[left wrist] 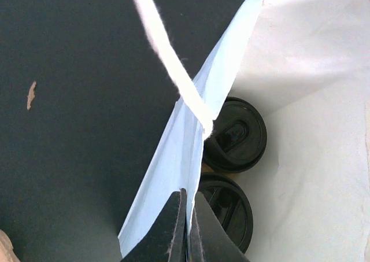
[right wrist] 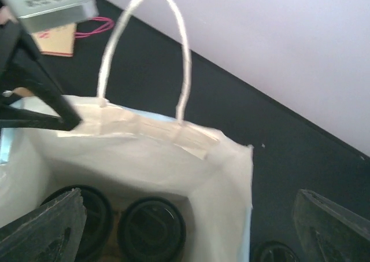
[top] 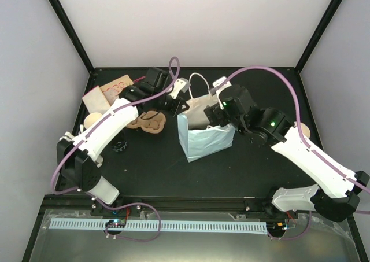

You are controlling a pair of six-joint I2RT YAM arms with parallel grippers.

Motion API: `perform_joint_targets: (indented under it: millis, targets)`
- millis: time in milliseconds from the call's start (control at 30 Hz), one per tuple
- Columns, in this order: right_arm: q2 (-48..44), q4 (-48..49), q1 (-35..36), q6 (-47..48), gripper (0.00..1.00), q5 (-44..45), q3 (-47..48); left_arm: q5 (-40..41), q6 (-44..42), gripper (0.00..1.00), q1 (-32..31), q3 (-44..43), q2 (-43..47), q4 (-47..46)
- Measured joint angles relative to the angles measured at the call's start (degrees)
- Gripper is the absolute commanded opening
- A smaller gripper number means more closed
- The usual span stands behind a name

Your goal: Pack the takeout coffee

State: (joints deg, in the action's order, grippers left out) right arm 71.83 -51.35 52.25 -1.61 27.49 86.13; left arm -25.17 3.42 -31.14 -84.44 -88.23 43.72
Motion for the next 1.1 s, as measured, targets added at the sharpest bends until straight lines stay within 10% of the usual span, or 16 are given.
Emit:
perform_joint_targets:
  millis: [600,1100]
  targets:
    - [-14.0,-3.2,-12.8,-14.6,1.00,10.0,-8.1,1.7,2.2,0.04,4.3,-14.8,-13.4,-3.2]
    - [-16.6,-3.7,-12.9,-23.4,1.00,13.8,-14.8,3.0,2.8,0.72,4.9,-16.5,-11.9,-1.2]
